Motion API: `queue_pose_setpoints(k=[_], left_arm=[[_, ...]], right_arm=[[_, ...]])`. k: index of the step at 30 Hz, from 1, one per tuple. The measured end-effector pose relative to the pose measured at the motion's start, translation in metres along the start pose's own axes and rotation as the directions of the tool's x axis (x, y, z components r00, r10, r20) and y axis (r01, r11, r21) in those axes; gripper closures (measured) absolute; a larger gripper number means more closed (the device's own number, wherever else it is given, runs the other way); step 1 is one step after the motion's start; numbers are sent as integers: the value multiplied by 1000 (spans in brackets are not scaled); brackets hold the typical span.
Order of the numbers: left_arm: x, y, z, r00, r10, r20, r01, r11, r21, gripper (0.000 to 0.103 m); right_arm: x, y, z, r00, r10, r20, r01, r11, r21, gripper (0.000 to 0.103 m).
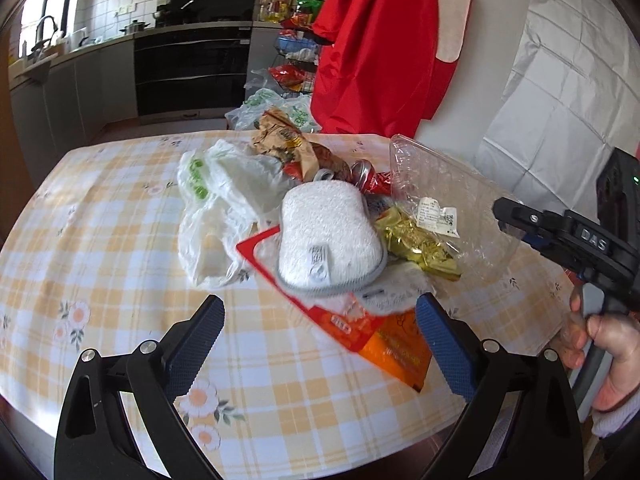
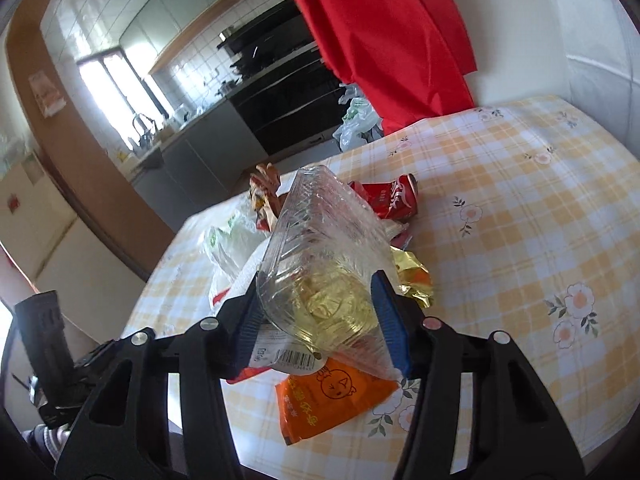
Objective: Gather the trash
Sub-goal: 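Lift the clear tray with the right gripper while the left gripper grasps the white sponge, then carry the clear tray and white sponge over the bin and release both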
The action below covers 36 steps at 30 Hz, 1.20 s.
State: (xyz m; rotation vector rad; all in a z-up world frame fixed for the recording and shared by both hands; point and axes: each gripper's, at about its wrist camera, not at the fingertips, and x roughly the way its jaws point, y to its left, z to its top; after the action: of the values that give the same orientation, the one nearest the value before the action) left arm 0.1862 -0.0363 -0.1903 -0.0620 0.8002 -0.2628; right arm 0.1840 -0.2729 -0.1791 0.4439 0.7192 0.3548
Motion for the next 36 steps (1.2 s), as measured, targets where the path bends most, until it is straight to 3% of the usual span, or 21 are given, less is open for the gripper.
queue_pose_setpoints(k=[4, 10, 13, 15, 20, 30, 36], left_arm=[[31, -16, 23, 997, 19, -79, -13, 997, 74, 9], [78, -29, 33, 971, 153, -182, -115, 973, 202, 14], [84, -25, 35, 969, 143, -203, -103, 975, 196, 38], [78, -24, 36, 974, 146, -174, -114, 977, 183, 59], [52, -24, 44, 987, 134, -84, -116, 974, 193, 86], [-1, -9, 60, 998, 66, 8, -66, 991, 112, 87], [-47, -2, 51, 995, 55, 78, -60, 996, 69, 87]], right_arm=[[-4, -19, -3, 1000, 3, 18, -4, 996, 86, 59], [-7, -30, -8, 1000, 12, 14, -13, 993, 118, 63], [-13, -39, -10, 1000, 6, 30, -11, 990, 144, 72], [-16, -45, -8, 999, 0, 44, -7, 988, 156, 78], [-29, -52, -5, 994, -45, 98, 28, 986, 162, 84], [-52, -46, -2, 986, -68, 156, 43, 987, 156, 84], [-75, -29, -1, 981, -68, 182, 50, 994, 99, 84]])
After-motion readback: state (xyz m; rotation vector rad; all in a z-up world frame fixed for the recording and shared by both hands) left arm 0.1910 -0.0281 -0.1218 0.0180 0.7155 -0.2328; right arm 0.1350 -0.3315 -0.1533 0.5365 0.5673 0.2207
